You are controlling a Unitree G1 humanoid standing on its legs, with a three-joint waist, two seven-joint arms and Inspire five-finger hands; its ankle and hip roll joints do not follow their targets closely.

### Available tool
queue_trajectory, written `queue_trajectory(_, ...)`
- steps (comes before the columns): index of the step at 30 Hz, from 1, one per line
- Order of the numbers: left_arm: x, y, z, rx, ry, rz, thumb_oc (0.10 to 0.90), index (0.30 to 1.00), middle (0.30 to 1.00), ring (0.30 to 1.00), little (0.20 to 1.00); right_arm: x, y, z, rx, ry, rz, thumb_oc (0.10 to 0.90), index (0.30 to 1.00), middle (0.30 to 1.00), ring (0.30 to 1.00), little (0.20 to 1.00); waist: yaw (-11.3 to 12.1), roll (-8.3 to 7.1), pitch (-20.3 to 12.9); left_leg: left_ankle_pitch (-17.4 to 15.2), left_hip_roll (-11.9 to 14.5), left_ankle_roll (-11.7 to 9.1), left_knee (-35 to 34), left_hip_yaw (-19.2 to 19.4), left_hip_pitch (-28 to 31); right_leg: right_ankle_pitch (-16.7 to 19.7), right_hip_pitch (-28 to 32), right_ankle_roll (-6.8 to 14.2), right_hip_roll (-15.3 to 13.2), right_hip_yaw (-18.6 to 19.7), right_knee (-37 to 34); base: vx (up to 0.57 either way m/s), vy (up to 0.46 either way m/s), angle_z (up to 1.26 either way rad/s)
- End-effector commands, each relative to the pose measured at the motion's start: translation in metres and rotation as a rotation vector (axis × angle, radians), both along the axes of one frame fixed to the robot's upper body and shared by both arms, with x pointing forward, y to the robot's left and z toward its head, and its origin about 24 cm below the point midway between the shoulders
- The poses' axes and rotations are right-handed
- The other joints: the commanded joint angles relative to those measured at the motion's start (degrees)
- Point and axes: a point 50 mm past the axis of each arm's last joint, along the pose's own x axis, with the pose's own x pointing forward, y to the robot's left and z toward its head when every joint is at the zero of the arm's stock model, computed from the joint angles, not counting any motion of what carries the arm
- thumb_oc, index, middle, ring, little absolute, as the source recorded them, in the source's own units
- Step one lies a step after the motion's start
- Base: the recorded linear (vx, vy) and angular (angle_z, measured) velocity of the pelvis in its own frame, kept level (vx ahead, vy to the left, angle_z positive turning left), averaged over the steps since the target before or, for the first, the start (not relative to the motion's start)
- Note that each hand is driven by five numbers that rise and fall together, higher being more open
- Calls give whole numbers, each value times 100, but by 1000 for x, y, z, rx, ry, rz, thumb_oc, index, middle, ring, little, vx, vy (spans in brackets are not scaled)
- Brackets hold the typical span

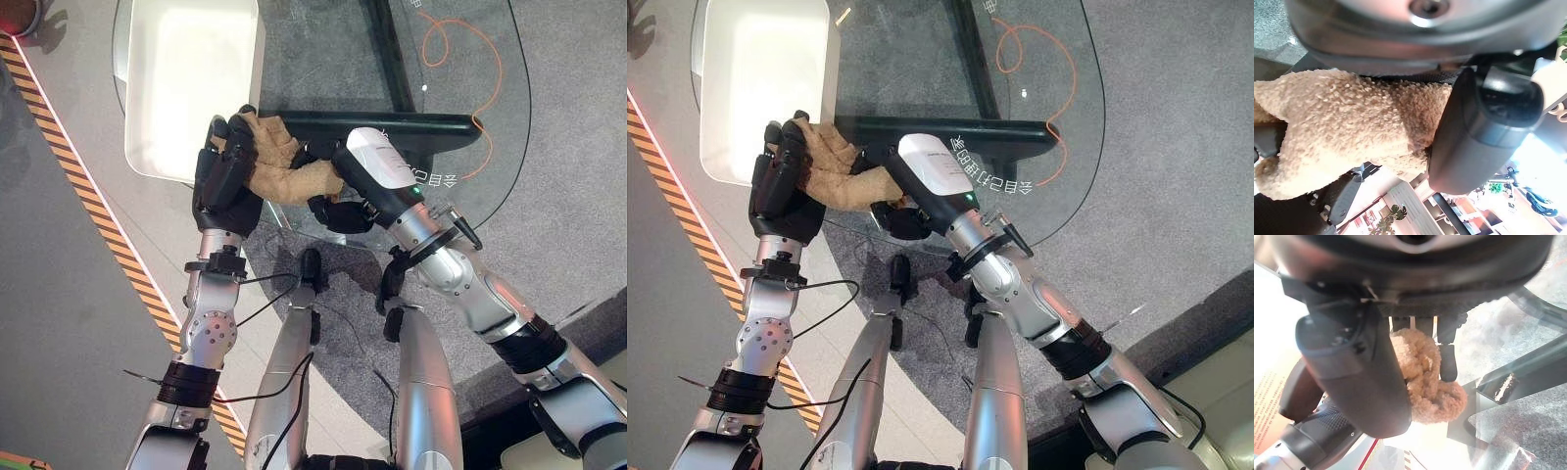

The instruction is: Wipe the table with a cloth and put it in the basket.

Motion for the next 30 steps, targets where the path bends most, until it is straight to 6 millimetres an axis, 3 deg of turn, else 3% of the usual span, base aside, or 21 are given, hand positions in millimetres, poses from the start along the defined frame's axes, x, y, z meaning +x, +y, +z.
queue_trajectory(1,-28,-14,70,8,-397,-51,100,300,300,300,200,-40,32,62,106,-289,244,100,300,300,300,200,57,-16,-167,-563,-500,351,281,403,198,101,232,97,361,-205,-547,0,0,0)
queue_trajectory(6,-29,-15,70,5,-400,-56,100,300,300,300,200,-40,33,61,111,-291,244,114,312,312,312,214,56,-14,-167,-564,-508,355,284,398,195,109,231,101,363,-200,-555,0,0,0)
queue_trajectory(9,-28,-16,70,3,-401,-59,100,300,300,300,200,-39,33,62,114,-289,244,273,448,448,448,373,55,-17,-167,-567,-508,354,288,405,197,108,230,98,367,-201,-554,0,0,0)
queue_trajectory(10,-29,-16,70,1,-401,-58,100,300,300,300,200,-39,33,62,122,-287,243,616,742,742,742,716,53,-16,-167,-566,-506,351,276,408,208,110,240,99,368,-198,-565,0,0,0)
queue_trajectory(11,-29,-16,70,0,-401,-58,100,300,300,300,200,-39,32,62,126,-284,244,800,900,900,900,900,53,-14,-167,-567,-508,352,274,409,213,110,246,100,365,-198,-569,0,0,0)
queue_trajectory(30,-31,-7,72,-73,-404,15,100,300,300,300,200,-39,28,61,177,-296,227,800,900,900,900,900,42,-29,-167,-572,-522,361,267,400,231,107,250,95,382,-191,-557,0,0,0)
